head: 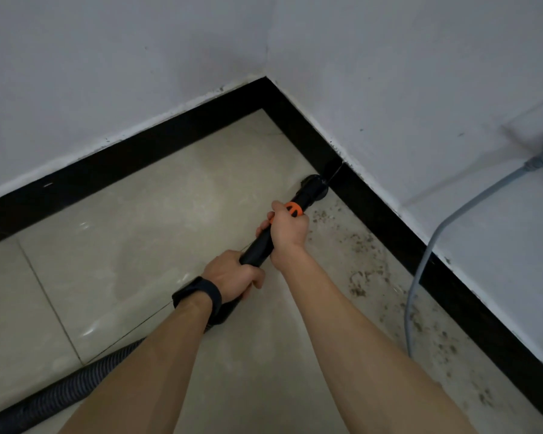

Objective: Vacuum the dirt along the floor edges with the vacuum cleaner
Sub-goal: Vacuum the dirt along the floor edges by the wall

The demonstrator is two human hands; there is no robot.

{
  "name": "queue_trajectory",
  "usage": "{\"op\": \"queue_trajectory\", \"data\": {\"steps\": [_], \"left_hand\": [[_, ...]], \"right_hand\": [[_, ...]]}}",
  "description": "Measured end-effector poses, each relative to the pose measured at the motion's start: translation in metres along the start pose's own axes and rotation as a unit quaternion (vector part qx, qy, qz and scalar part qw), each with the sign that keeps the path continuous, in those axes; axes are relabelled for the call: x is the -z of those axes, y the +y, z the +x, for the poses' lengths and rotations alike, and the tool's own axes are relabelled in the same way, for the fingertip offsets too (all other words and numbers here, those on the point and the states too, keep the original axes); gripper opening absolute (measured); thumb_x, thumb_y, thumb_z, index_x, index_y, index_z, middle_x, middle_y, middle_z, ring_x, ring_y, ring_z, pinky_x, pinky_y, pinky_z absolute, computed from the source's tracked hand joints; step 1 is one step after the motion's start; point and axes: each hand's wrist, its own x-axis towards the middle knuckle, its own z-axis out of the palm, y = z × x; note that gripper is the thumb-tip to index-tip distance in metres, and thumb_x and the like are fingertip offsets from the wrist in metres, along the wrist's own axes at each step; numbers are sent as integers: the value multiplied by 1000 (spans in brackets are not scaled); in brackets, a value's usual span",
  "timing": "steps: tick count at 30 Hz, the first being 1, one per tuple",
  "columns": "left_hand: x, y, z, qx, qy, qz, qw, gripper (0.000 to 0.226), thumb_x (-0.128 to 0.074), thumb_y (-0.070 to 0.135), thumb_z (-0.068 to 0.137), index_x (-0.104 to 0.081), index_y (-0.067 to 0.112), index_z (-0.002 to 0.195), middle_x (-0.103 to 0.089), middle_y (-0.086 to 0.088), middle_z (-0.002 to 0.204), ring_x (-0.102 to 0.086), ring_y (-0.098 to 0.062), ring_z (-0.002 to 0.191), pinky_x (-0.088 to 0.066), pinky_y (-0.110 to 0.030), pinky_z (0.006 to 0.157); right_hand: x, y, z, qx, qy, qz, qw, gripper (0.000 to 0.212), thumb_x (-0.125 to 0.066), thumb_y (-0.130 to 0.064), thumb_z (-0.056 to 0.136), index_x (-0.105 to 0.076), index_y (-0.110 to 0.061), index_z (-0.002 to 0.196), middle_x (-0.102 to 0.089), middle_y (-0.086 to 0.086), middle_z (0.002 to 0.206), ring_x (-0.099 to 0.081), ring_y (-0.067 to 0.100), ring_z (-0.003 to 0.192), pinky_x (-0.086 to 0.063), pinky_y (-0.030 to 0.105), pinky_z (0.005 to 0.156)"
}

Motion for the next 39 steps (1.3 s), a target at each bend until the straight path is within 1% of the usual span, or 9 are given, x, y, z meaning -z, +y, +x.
{"op": "queue_trajectory", "data": {"steps": [3, 7, 14, 21, 26, 28, 32, 35, 39], "left_hand": [[-4, 7, -1, -4, -19, -29, 999, 17, -67, 31, 46, -62, 16, 53, -67, -7, 55, -60, -19, 46, -46, -27, 56], [-6, 9, -1, -4, -32, -38, 999, 22, -67, 30, 47, -62, 13, 60, -66, -8, 56, -60, -21, 49, -49, -29, 58], [-4, 8, -3, -12, -16, 1, 1000, 22, -66, 31, 48, -63, 15, 63, -68, -4, 56, -61, -17, 48, -49, -27, 58], [7, -4, -15, -4, -9, 28, 1000, 23, -65, 31, 48, -63, 14, 63, -67, -3, 55, -59, -18, 47, -49, -28, 58], [20, -25, -25, 4, 6, 61, 998, 26, -65, 34, 46, -63, 15, 63, -67, -2, 55, -59, -18, 48, -48, -29, 58], [28, -36, -30, 5, 25, 87, 996, 26, -66, 36, 49, -64, 18, 67, -68, -1, 57, -62, -20, 52, -49, -29, 57], [47, -68, -49, 7, 75, 186, 980, 20, -69, 38, 59, -63, 26, 74, -67, 2, 67, -64, -19, 62, -47, -27, 55], [60, -101, -70, 12, 93, 257, 962, 16, -65, 43, 65, -58, 33, 74, -63, 8, 68, -60, -13, 62, -39, -23, 51], [72, -146, -96, 31, 102, 329, 938, 15, -58, 50, 68, -54, 38, 76, -60, 12, 69, -58, -10, 63, -38, -24, 52]], "right_hand": [[2, -5, 5, 8, 22, -33, 999, 32, -64, -10, 96, -47, -7, 124, -59, 10, 76, -53, 14, 40, -51, 29, 46], [3, -8, 7, 6, 25, -40, 999, 32, -64, -10, 95, -44, -12, 120, -60, 10, 77, -54, 15, 42, -53, 30, 47], [9, -7, 4, -4, -1, -21, 1000, 47, -63, -3, 94, -46, 0, 138, -54, 9, 68, -52, 16, 42, -51, 31, 46], [3, 6, -13, -12, -8, 5, 1000, 43, -63, -3, 93, -45, -7, 132, -57, 8, 69, -53, 15, 41, -52, 31, 48], [-5, 26, -29, -21, -20, 25, 999, 45, -63, -3, 93, -47, -2, 135, -57, 8, 69, -53, 15, 44, -53, 31, 49], [-8, 36, -38, -32, -34, 38, 998, 43, -63, -3, 93, -49, -1, 133, -57, 8, 69, -54, 16, 45, -54, 31, 50], [-14, 65, -67, -58, -71, 67, 994, 28, -64, -1, 93, -51, -9, 116, -56, 8, 70, -55, 20, 49, -55, 33, 54], [-21, 96, -93, -71, -68, 79, 992, 22, -61, 1, 94, -51, -8, 111, -55, 9, 68, -56, 21, 50, -56, 35, 55], [-24, 143, -130, -91, -55, 83, 991, 21, -61, 0, 93, -52, -7, 110, -55, 10, 68, -59, 23, 53, -57, 38, 61]]}}
